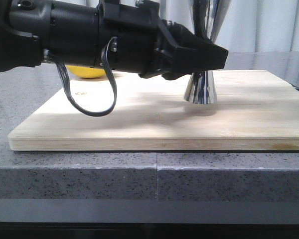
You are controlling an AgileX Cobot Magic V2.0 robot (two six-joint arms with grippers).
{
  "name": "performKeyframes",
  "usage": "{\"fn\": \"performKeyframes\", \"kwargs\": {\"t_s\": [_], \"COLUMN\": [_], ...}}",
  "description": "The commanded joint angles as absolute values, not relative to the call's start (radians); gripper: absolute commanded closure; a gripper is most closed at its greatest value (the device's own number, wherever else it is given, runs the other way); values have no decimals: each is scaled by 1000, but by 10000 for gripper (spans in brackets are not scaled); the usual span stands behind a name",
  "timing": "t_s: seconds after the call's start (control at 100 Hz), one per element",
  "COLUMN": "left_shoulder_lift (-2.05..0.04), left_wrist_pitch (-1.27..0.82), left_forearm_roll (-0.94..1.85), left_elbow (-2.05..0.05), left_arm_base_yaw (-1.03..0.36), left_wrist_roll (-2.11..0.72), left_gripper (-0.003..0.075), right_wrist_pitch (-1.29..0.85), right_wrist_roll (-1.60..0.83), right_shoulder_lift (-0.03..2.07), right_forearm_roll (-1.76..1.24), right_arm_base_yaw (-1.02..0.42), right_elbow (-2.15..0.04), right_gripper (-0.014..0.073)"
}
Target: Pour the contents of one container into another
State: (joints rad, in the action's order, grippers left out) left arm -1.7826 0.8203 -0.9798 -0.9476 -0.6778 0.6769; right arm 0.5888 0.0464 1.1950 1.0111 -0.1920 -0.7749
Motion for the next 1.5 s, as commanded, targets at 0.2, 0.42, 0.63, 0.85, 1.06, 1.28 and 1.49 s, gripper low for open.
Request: {"fn": "performKeyframes", "kwargs": {"t_s": [0.2,0.42,0.63,0.85,1.06,1.28,1.49], "left_shoulder_lift": [-1725,-1725,-1725,-1725,-1725,-1725,-1725], "left_wrist_pitch": [897,897,897,896,896,896,896], "left_forearm_roll": [-941,-940,-940,-940,-940,-940,-940], "left_elbow": [-970,-974,-974,-974,-974,-974,-974], "left_arm_base_yaw": [-677,-677,-670,-658,-655,-655,-655], "left_wrist_roll": [684,684,684,684,684,684,684], "left_gripper": [741,741,741,741,741,741,741], "right_wrist_pitch": [617,617,615,613,609,601,601], "right_wrist_roll": [35,35,35,32,0,-5,-44], "right_shoulder_lift": [1164,1164,1164,1164,1164,1164,1164], "right_forearm_roll": [994,1022,1023,1024,1024,1024,1026], "right_arm_base_yaw": [-191,-191,-191,-191,-191,-191,-191], "right_elbow": [-814,-814,-814,-814,-814,-814,-814], "right_gripper": [247,247,247,247,247,247,247]}}
